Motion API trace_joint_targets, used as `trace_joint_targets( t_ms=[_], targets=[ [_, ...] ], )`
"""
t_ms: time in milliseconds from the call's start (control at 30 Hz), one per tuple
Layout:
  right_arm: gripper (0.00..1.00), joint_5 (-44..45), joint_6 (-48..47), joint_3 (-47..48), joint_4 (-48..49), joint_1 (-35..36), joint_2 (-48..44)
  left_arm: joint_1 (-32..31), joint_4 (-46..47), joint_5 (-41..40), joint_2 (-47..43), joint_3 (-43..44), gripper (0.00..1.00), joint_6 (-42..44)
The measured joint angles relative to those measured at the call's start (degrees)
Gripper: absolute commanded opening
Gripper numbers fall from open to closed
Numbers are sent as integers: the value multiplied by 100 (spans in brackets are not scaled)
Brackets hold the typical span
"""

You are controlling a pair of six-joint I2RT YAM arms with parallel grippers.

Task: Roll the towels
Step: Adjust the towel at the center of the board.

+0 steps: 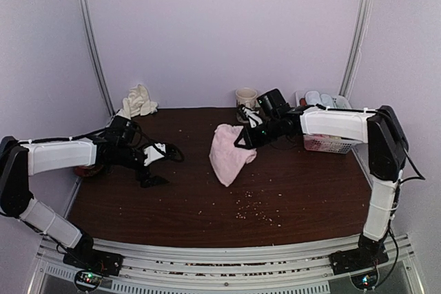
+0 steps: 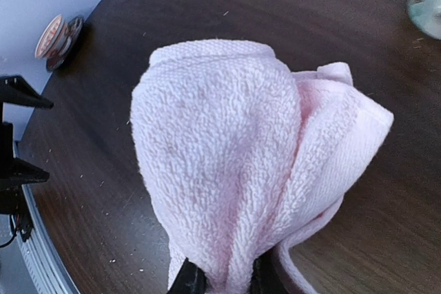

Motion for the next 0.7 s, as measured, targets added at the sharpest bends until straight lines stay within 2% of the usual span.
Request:
trace_joint_targets(
  t_ms=[167, 333, 467, 700],
  targets=[
    [0, 984, -249, -61, -326, -334, -931, -2, 236, -223, -17, -173, 95, -151],
    [0, 1790, -553, 240, -634, -221, -1362, -2, 398, -437, -81, -286, 93, -271],
    [0, 2328, -800, 542, -811, 127, -953, -2, 540, -616, -127, -313, 90, -376],
    [0, 2586, -970, 643, -918, 1016, 706, -2, 612, -800, -260, -372, 90, -461]
  ],
)
